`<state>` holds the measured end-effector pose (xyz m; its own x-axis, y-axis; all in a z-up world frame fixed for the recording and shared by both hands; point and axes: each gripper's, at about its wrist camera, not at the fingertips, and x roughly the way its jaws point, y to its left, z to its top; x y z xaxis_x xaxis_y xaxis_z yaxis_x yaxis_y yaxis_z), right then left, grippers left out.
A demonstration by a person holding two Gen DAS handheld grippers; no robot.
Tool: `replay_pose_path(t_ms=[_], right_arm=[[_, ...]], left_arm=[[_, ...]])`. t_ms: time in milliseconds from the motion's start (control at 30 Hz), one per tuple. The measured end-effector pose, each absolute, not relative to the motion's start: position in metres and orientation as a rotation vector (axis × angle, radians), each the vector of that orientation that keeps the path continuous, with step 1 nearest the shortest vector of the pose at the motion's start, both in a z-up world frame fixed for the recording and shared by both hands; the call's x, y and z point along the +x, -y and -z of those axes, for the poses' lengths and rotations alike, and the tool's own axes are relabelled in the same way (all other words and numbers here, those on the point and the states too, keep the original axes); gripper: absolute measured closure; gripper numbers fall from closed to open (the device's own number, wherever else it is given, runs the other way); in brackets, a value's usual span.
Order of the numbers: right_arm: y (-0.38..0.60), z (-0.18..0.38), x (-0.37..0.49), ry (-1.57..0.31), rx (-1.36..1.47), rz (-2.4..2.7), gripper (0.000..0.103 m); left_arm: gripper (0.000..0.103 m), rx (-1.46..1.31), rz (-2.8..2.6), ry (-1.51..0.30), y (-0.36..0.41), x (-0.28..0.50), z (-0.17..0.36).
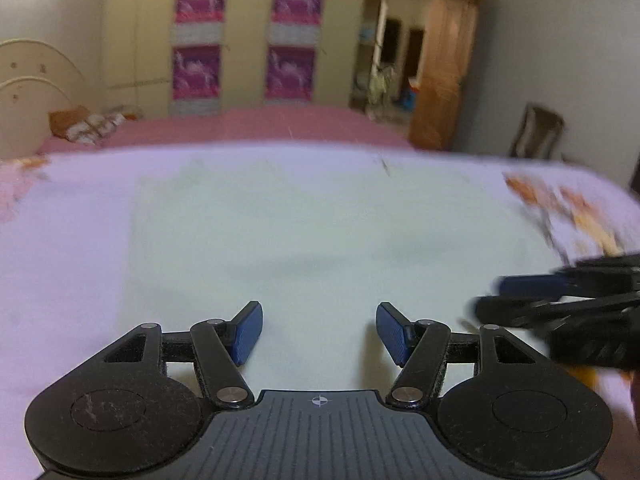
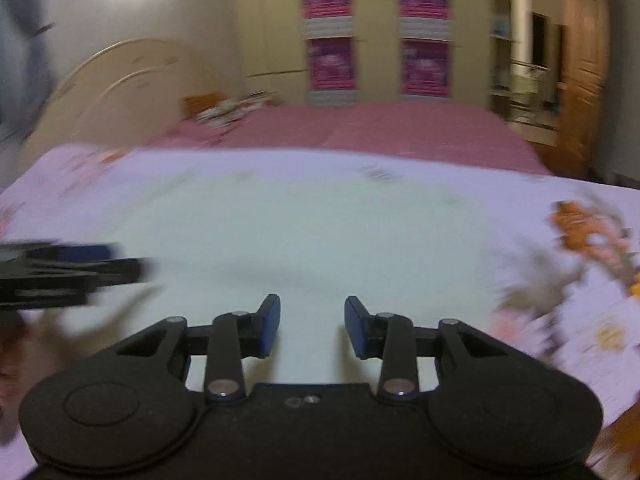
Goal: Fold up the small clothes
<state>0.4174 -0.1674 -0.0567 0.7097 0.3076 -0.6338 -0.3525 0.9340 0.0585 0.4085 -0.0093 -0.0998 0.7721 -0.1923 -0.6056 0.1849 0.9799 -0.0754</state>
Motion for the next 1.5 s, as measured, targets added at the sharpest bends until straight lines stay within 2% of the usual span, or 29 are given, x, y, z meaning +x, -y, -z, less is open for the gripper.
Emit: replay_pose_path(t_ms=[100,300,433,667,767,1000,1067,1333,1500], right_arm=[[0.148,0.076,0.401,-0.711,-0.113,-0.352,0.068],[0.142,0.054,0.388,-0.692,-0.108,-0.363,0.068],[0.136,0.067,0.389,-0.740,-0.145,-0.358,0.068],[0.197,0.061,0.384,-0.745,-0.075,-0.163,0.069],[0.236,0.060,0.385,-0.753,-0.005,-0.101,0.073],[0.227,0.059,0.382,-0.750,-0.038,-0.083,0.074],[0.213,0.049,0.374,-0.708,-0.025,-0.114,0.068],[0.174,0.068,0.374,-0.740,-0.078,-0.192,0.069],[0.181,0.050,0.369,-0.710,-0.039,-0.177,0.069]], left_arm=[[0.040,0.041,0.179,-0.638,0.017,0.391,0.105],[0.040,-0.030,0.163,-0.640,0.006,0.369,0.091],[0.040,-0.051,0.123,-0.661,-0.004,0.375,0.096],[0.040,-0.106,0.045,-0.667,-0.048,0.367,0.100],[0.040,-0.099,0.051,-0.669,-0.053,0.368,0.103],[0.040,-0.051,0.042,-0.655,-0.033,0.364,0.091],[0.040,-0.039,0.075,-0.644,-0.018,0.363,0.088],[0.037,0.000,0.086,-0.674,0.014,0.367,0.103],[0.037,-0.004,0.062,-0.672,0.008,0.365,0.099]])
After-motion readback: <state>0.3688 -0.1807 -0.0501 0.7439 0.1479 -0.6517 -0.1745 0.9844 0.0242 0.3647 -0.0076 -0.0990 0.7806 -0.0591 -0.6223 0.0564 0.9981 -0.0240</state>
